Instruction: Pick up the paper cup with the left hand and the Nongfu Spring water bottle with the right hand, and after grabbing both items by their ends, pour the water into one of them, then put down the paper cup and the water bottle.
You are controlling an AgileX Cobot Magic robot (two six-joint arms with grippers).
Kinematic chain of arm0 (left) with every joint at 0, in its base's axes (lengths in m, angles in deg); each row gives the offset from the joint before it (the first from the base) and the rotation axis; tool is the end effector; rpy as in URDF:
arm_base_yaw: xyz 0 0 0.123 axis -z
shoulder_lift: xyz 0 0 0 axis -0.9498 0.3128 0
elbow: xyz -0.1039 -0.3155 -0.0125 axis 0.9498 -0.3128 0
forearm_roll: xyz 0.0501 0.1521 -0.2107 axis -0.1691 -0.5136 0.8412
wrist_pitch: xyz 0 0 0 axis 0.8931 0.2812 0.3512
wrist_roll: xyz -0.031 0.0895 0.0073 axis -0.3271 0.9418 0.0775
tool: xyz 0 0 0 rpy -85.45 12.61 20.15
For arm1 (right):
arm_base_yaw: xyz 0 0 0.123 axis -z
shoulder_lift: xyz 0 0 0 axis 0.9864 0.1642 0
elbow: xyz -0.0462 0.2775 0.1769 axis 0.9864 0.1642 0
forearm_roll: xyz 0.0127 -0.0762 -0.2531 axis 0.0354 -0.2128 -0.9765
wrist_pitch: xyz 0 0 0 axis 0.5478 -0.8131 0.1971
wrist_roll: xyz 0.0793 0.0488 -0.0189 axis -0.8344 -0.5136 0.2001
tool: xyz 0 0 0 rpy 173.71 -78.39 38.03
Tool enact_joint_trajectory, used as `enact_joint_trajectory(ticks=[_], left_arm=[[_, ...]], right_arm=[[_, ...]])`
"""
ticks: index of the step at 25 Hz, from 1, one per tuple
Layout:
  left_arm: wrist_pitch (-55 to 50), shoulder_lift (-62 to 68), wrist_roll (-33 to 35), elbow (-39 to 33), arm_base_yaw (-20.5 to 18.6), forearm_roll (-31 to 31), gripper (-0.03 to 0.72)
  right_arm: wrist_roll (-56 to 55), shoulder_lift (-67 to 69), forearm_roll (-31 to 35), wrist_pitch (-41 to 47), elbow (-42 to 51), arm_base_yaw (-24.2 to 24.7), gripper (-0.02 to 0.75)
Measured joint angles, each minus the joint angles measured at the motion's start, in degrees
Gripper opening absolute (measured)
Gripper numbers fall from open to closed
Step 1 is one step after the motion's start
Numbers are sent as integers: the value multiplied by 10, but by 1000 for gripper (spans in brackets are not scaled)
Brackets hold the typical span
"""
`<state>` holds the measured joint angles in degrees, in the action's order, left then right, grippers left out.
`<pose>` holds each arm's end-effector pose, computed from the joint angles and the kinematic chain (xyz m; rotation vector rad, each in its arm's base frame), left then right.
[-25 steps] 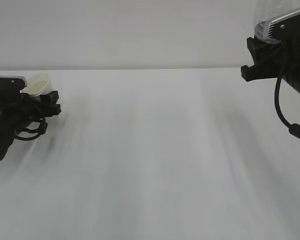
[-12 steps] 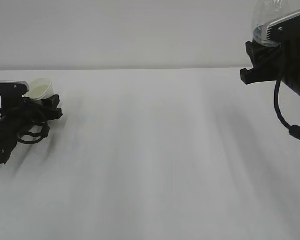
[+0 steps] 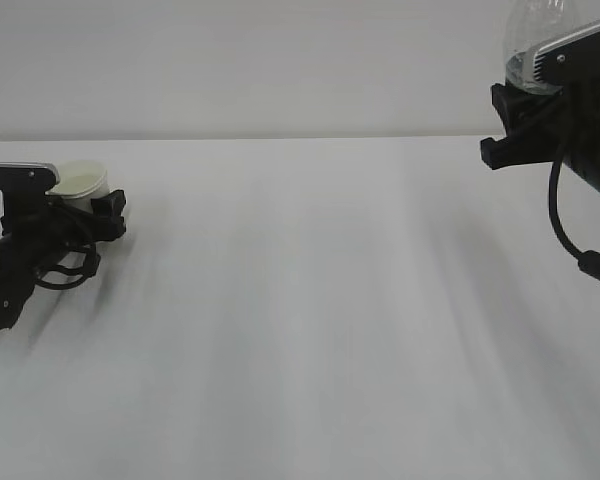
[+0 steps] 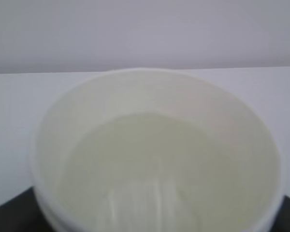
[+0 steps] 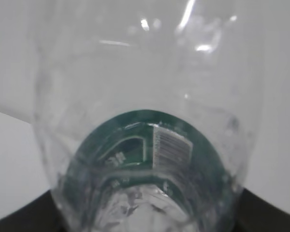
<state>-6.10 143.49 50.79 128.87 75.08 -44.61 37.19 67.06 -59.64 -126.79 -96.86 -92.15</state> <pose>0.4537 -0.0323 0.0709 0.0355 1.7355 -0.1493 0.3350 0.0615 0.2623 -0.4253 1.5973 -0.2043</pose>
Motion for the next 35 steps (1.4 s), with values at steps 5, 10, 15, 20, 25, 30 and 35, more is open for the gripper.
enact_joint_trajectory(ticks=[5,10,15,20,25,30,35], left_arm=[[-16,-19,0,0,0,0,589],[-37,-38,0,-9,0,-1,589],[-39,-47,0,-42,0,-1,589],[-24,-75,0,-91,0,-1,589],[-15,-111,0,-132,0,-1,589],[-12,-145,0,-177,0,-1,586],[-12,-192,0,-224,0,-1,584]], right_arm=[[0,0,0,1,0,0,400],[0,0,0,1,0,0,400],[0,0,0,1,0,0,400],[0,0,0,-10,0,0,400],[0,0,0,-18,0,0,400],[-11,0,5,-19,0,0,400],[-28,0,26,-19,0,0,400]])
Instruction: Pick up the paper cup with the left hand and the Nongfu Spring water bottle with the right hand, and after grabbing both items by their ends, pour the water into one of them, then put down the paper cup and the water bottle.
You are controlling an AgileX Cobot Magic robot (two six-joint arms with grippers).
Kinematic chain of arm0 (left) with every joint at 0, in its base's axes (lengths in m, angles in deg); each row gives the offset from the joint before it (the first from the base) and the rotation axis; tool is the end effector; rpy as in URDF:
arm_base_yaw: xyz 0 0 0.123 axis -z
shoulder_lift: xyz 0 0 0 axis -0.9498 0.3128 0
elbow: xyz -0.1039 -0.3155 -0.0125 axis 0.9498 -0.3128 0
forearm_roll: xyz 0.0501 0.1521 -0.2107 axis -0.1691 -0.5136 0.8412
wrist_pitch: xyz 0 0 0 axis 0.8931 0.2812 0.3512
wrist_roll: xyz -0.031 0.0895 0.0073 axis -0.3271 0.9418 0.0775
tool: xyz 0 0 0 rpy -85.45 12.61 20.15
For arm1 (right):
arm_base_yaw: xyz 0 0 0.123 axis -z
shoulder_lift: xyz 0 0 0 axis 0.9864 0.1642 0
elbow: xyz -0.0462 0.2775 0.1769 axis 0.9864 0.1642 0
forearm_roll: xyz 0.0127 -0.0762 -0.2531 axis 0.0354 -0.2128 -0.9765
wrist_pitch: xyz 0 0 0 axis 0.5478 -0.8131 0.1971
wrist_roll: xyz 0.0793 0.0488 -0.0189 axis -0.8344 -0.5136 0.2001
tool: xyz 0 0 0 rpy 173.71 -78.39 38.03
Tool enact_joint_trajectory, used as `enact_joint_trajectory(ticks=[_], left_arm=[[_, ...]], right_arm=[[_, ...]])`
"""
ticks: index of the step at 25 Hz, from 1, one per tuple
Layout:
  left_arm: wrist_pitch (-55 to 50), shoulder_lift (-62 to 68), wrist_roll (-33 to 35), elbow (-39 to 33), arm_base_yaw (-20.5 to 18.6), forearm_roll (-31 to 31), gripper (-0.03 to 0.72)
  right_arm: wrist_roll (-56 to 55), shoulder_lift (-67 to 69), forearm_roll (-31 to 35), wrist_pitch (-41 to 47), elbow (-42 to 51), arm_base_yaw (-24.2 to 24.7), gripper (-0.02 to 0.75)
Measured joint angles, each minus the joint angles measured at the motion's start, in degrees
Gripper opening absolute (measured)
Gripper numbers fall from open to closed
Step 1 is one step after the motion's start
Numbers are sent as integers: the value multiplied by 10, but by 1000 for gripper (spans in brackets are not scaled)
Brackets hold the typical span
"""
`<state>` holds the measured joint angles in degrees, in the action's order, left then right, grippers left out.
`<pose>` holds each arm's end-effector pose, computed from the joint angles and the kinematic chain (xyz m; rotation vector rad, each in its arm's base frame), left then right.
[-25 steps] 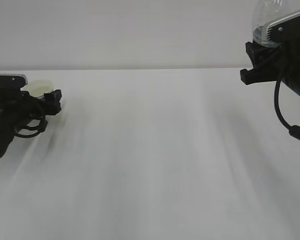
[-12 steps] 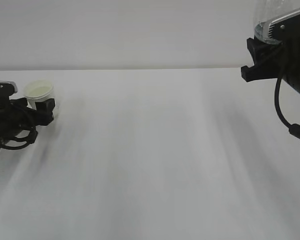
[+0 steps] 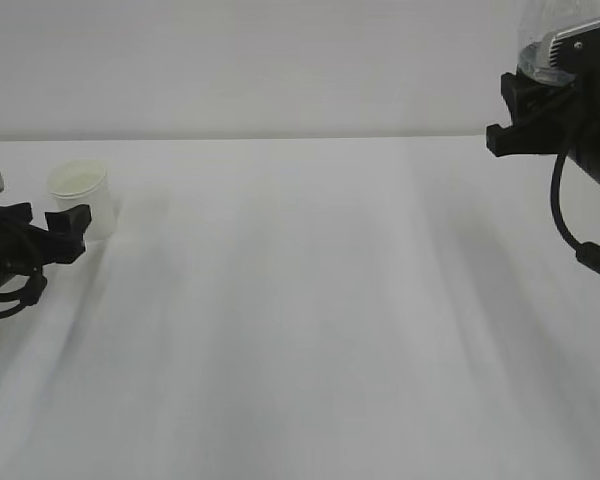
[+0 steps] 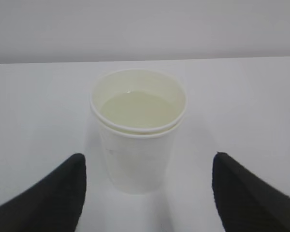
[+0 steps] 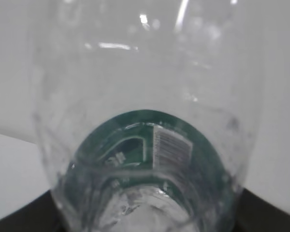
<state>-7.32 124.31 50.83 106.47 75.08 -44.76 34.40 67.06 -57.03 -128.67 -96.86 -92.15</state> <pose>0.3559 -0.0268 0.1321 0.0375 1.8130 -0.1475 0.3355 0.0582 0.2651 -0.3275 1.5885 -0.1725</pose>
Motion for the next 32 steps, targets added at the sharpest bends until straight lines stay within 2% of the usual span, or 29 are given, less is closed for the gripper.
enact_joint_trajectory(ticks=[10,17,32], left_arm=[[20,-89,0,-66,0,-32,576],[21,-122,-16,-69,0,-60,576],[21,-124,-19,-69,0,-66,566]], right_arm=[[-38,0,52,7,0,0,400],[-66,0,58,39,0,0,400],[-70,38,59,49,0,0,400]])
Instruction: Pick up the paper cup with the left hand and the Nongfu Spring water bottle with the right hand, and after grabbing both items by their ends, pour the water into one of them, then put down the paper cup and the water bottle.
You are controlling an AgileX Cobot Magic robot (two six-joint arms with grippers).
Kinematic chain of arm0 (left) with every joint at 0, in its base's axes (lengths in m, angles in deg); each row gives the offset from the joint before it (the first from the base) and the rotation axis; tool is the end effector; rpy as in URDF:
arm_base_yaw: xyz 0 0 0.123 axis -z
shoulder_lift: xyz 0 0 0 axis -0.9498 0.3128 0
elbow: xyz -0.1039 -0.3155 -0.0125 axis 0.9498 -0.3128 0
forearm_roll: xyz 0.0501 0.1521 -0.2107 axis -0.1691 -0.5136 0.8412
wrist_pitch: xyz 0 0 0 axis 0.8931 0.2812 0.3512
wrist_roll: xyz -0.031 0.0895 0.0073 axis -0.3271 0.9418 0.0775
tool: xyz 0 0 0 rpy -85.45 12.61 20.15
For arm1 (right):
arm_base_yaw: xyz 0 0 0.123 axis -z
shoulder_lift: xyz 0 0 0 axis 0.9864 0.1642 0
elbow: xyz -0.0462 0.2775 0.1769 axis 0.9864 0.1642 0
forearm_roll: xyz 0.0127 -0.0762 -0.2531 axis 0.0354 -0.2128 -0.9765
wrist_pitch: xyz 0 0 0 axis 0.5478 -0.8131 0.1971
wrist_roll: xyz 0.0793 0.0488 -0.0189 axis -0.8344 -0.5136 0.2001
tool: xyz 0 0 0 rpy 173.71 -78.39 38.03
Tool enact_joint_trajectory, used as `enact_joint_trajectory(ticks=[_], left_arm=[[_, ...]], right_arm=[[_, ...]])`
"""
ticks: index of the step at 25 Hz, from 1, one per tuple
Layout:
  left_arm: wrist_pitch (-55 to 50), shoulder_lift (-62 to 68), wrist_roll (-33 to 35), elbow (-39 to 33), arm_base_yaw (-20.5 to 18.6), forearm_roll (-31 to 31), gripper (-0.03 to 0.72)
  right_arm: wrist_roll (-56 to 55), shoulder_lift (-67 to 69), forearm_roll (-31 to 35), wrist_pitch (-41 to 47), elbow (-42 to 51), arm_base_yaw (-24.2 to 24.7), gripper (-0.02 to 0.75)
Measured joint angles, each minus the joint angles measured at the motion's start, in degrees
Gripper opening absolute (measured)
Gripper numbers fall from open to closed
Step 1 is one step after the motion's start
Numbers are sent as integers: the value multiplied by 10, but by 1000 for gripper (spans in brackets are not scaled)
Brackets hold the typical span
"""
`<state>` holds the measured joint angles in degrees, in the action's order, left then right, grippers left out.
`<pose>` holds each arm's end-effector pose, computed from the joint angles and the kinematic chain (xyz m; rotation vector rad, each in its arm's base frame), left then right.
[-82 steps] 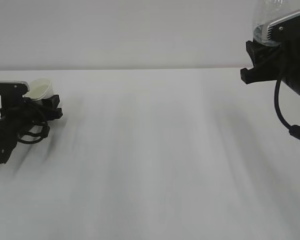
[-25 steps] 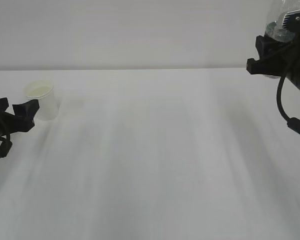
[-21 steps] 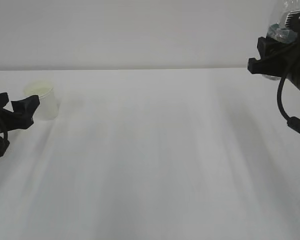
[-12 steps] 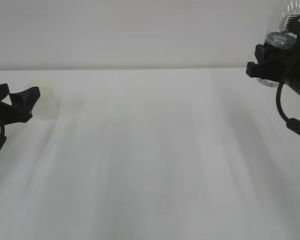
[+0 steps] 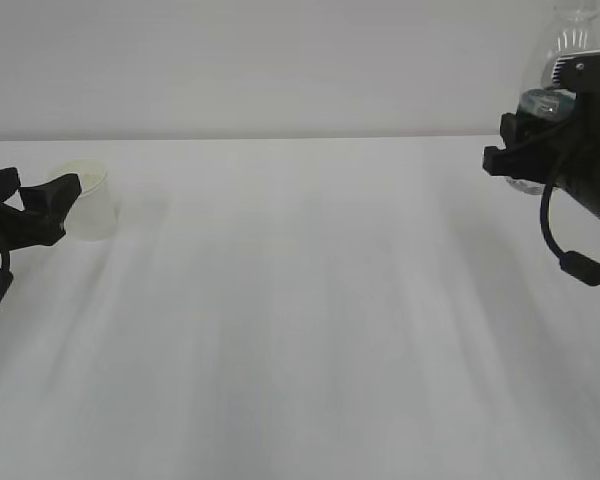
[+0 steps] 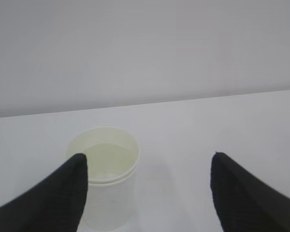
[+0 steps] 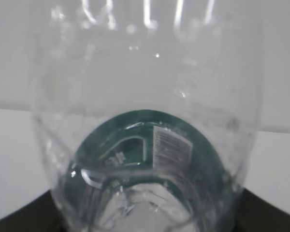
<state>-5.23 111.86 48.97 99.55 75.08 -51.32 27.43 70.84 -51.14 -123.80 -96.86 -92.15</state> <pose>0.3152 -0.0342 0.1852 0.1331 1.6825 -0.2229 0.3429 0.0543 0.2336 -0.1481 1.7725 -0.0744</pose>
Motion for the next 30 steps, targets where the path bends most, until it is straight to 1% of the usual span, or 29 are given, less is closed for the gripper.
enact_joint_trajectory(ticks=[5,12,15,24,27,30], left_arm=[[0,0,-1,0,0,-1,561],[0,0,-1,-1,0,-1,557],[0,0,-1,-2,0,-1,557],[0,0,-1,-2,0,-1,557],[0,0,-1,-2,0,-1,557],[0,0,-1,-2,0,-1,557]], right_arm=[[-1,29,-1,-3,-2,0,400],[-11,71,-2,-5,-31,0,400],[-31,90,-8,-5,-45,7,400],[-86,136,-65,-25,-53,61,400],[-99,155,-90,-25,-65,74,400],[-103,172,-105,-26,-85,76,400]])
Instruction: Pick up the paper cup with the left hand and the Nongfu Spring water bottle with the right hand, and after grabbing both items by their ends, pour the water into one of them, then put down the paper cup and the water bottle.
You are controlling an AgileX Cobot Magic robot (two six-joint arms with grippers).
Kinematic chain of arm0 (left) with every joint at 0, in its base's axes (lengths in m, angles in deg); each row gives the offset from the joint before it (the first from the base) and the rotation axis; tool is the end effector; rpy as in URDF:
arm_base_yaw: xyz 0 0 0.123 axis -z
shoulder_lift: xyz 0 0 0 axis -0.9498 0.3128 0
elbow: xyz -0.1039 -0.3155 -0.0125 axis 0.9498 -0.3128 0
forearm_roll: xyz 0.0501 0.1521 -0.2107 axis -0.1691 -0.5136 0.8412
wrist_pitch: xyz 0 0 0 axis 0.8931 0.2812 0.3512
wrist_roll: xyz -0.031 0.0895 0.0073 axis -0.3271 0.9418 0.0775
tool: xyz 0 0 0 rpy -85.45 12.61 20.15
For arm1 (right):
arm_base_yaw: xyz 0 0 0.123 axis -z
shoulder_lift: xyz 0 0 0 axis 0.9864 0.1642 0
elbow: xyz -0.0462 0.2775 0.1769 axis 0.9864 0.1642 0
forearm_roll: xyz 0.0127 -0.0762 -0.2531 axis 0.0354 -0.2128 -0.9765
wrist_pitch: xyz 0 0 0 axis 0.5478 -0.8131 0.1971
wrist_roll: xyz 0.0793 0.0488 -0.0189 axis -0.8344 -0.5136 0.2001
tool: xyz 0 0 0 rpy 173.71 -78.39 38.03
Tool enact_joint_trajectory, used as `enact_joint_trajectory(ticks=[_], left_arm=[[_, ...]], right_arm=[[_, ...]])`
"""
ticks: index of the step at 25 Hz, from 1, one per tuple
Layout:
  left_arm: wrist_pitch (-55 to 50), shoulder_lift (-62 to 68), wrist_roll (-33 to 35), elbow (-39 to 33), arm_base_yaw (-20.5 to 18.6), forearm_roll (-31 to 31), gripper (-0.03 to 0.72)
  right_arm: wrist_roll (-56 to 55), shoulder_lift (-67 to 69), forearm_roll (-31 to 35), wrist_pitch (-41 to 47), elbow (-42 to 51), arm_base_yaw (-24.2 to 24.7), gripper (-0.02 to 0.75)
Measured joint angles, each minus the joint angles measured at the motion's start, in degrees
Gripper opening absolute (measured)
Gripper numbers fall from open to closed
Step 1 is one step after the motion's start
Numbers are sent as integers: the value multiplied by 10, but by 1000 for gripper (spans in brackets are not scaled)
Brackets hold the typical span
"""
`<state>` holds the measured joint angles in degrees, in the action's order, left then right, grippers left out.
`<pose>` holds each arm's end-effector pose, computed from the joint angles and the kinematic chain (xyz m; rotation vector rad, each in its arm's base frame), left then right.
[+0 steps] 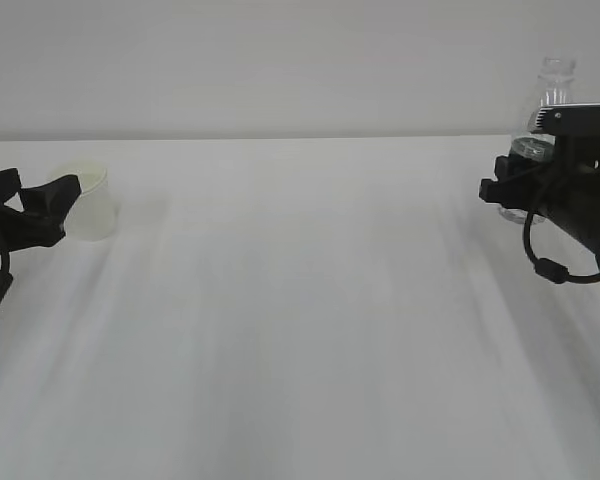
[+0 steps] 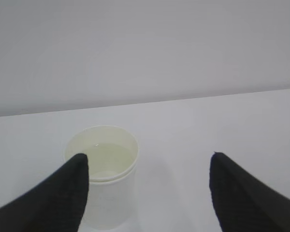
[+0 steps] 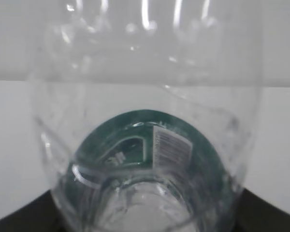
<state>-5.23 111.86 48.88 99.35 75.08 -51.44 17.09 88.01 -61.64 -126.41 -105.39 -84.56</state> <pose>0.3143 -0.0344 0.1845 0.1338 1.6862 -0.2251 0.4063 0.0236 0.1637 -0.0883 1.8687 -0.0433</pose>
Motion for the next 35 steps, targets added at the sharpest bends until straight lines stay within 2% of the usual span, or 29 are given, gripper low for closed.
enact_joint_trajectory(ticks=[22,35], left_arm=[[17,0,0,0,0,-7,552],[17,0,0,0,0,-20,540]], right_arm=[[-8,129,-13,-23,-106,0,400],[-8,178,-13,-102,-115,0,400]])
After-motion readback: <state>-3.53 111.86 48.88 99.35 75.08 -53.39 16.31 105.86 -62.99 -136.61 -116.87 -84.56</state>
